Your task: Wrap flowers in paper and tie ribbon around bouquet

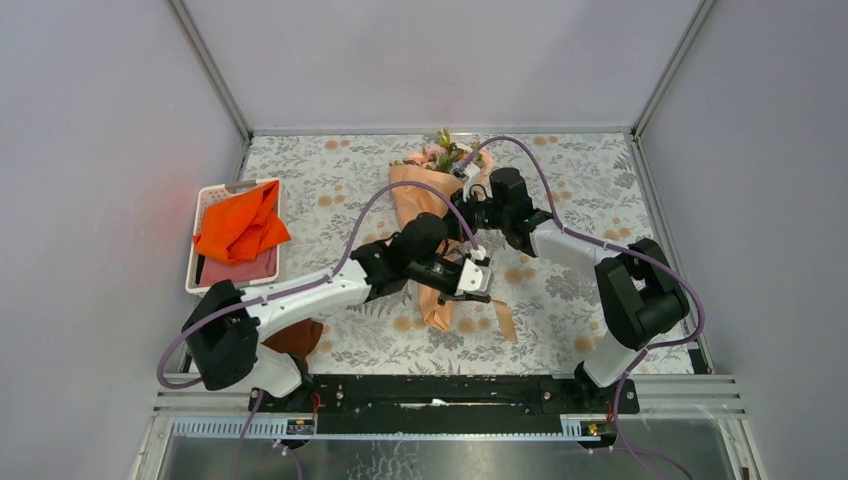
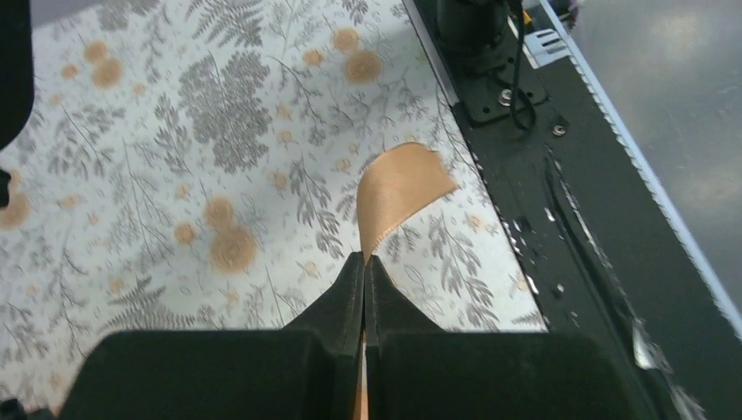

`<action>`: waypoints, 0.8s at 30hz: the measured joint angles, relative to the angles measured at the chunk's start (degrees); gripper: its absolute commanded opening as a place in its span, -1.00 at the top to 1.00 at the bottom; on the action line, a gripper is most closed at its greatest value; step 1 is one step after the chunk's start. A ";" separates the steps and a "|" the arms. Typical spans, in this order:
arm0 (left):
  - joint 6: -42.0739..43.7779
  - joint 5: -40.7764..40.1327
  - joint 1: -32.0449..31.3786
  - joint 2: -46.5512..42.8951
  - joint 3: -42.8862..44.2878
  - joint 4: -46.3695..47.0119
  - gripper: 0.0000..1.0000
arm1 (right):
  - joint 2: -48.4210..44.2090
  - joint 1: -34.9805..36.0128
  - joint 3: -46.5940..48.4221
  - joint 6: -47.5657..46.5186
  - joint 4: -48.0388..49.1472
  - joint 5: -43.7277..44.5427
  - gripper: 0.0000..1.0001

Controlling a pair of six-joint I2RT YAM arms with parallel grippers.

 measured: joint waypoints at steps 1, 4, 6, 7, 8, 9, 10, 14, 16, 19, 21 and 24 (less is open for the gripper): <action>-0.55 -0.20 -0.66 0.35 -1.07 3.21 1.00 | 0.00 0.00 0.04 0.00 0.00 0.00 1.00; -1.20 -1.62 -2.14 2.58 -3.78 11.91 0.54 | 0.00 0.00 0.15 -0.07 -0.44 -0.02 1.00; -1.22 -3.13 -2.43 4.39 -4.61 15.39 0.17 | 0.00 0.00 0.26 -0.26 -0.87 -0.09 1.00; -1.05 -3.98 -2.45 5.05 -5.01 16.41 0.01 | 0.00 0.00 0.35 -0.35 -1.11 -0.13 1.00; -0.52 -4.61 -2.34 5.18 -5.40 16.85 -0.13 | 0.00 0.00 0.37 -0.50 -1.42 -0.17 1.00; 0.20 -4.98 -2.03 5.01 -5.84 16.96 -0.22 | 0.00 0.02 0.37 -0.61 -1.75 -0.17 1.00; 1.11 -5.27 -1.75 4.59 -6.25 16.92 -0.30 | 0.00 0.04 0.37 -0.79 -2.14 -0.13 1.00; 4.61 -6.40 0.57 -0.37 -7.72 14.27 -0.37 | -0.02 1.03 0.37 -2.08 -3.52 1.31 1.00; 4.76 -6.58 2.36 -4.50 -8.13 12.26 -0.31 | -0.07 2.25 0.37 -2.51 -4.42 2.69 1.00; 0.90 -7.43 6.82 -10.91 -8.17 10.73 -0.17 | -0.22 4.24 0.35 -1.81 -4.70 4.85 1.00; -3.37 -7.85 11.69 -13.53 -8.61 10.93 -0.12 | -0.59 5.09 -0.07 0.11 -3.54 6.40 1.00; -8.44 -8.90 20.11 -14.91 -12.24 12.07 -0.21 | -1.20 5.55 -0.98 3.69 -1.55 8.28 1.00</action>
